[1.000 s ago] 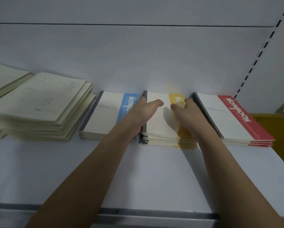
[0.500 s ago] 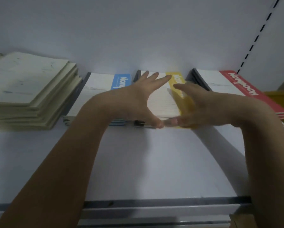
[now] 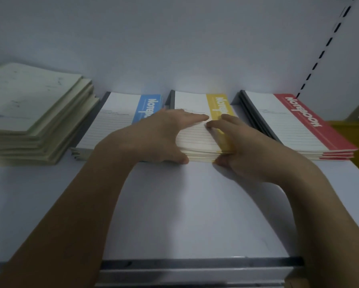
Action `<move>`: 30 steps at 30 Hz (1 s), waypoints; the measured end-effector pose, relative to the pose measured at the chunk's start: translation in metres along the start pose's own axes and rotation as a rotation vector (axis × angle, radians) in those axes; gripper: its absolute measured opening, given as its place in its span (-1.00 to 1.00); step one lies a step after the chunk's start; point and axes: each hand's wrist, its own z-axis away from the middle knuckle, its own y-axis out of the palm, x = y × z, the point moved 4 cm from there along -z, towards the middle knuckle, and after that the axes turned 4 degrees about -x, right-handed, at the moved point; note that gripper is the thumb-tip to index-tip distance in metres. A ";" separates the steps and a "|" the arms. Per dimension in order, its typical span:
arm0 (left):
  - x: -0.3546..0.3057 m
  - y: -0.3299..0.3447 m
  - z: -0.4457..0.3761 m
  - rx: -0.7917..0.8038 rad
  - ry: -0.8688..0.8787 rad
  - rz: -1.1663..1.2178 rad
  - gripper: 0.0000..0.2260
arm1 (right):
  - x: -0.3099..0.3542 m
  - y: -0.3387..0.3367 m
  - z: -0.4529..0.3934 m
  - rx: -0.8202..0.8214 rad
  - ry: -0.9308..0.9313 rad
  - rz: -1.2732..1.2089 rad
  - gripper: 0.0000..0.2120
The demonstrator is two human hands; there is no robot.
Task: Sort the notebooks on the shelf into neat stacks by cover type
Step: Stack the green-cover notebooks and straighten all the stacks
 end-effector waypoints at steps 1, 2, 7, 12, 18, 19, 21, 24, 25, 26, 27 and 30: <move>0.002 0.002 0.001 0.036 -0.024 0.038 -0.12 | -0.001 -0.002 0.002 0.022 0.016 -0.007 -0.34; 0.005 0.003 0.002 0.064 -0.047 0.072 -0.09 | -0.003 -0.005 0.004 0.058 0.035 -0.031 -0.33; 0.012 -0.003 0.001 0.022 -0.077 0.093 -0.09 | -0.005 -0.011 0.007 0.076 0.025 -0.074 -0.36; 0.008 -0.002 0.005 0.036 -0.105 0.129 -0.13 | -0.008 -0.018 0.005 -0.044 0.053 -0.049 -0.35; 0.005 -0.002 0.007 0.027 -0.137 0.074 -0.13 | 0.007 -0.015 0.007 -0.067 0.033 0.033 -0.31; 0.004 -0.002 0.007 0.032 -0.139 0.050 -0.11 | 0.012 -0.013 0.006 -0.043 0.004 0.065 -0.31; -0.004 -0.003 0.011 0.049 -0.135 0.047 -0.09 | 0.018 -0.014 0.008 0.043 -0.022 0.096 -0.27; -0.030 -0.012 0.013 -0.078 -0.092 0.235 -0.19 | 0.012 -0.045 0.019 0.063 -0.037 0.059 -0.26; -0.038 -0.015 0.012 -0.161 -0.075 0.323 -0.26 | 0.004 -0.061 0.022 0.008 -0.043 -0.006 -0.33; -0.047 -0.015 0.010 -0.235 -0.068 0.423 -0.33 | -0.007 -0.077 0.025 -0.074 -0.040 -0.092 -0.42; -0.055 -0.013 0.009 -0.290 -0.064 0.541 -0.39 | -0.021 -0.093 0.026 -0.168 -0.025 -0.158 -0.51; -0.085 0.006 -0.003 -0.336 -0.090 0.900 -0.65 | -0.074 -0.123 0.024 -0.408 0.128 -0.191 -0.62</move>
